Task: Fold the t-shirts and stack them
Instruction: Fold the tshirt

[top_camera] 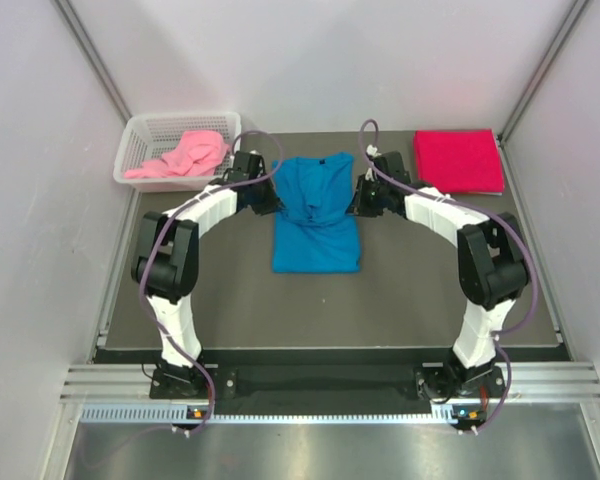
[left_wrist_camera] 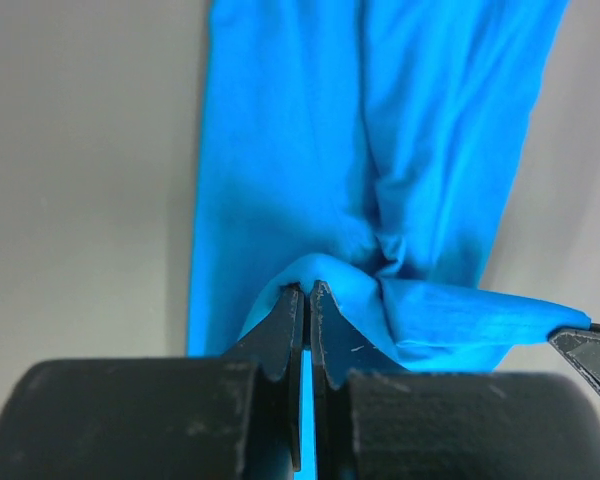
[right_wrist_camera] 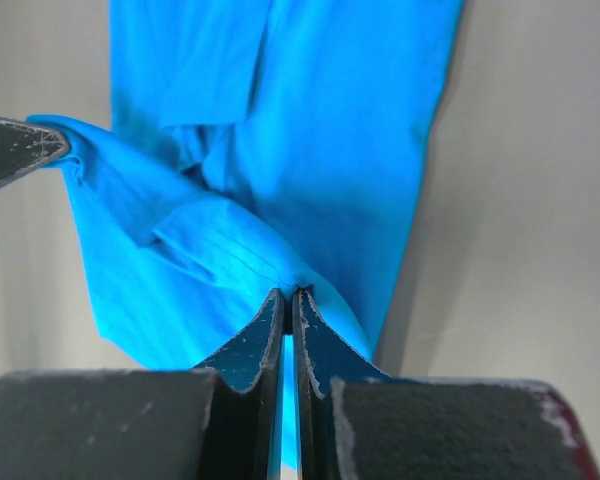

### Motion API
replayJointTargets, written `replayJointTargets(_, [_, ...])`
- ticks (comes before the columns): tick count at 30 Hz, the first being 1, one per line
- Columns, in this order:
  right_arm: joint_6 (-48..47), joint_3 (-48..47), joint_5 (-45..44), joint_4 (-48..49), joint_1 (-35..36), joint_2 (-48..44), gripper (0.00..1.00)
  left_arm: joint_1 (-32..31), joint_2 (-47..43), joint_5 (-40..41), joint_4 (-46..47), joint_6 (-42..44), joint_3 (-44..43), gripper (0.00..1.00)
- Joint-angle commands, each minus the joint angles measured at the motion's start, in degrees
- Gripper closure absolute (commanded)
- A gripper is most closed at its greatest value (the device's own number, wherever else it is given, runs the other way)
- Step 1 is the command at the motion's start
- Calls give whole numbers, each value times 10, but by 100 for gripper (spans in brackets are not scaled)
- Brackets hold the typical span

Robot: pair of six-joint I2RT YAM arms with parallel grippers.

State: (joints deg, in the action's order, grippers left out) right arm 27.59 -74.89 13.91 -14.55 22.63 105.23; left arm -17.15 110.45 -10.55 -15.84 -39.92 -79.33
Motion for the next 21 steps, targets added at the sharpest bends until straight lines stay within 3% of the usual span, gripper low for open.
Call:
replayJointTargets(1, [-14,-37,16,20,-10,28,100,11,25,-4,11,7,-35,100])
replayJointTargets(21, [-18,-104,53,53,-43,124,99,20,82,64,-25,36,-109,100])
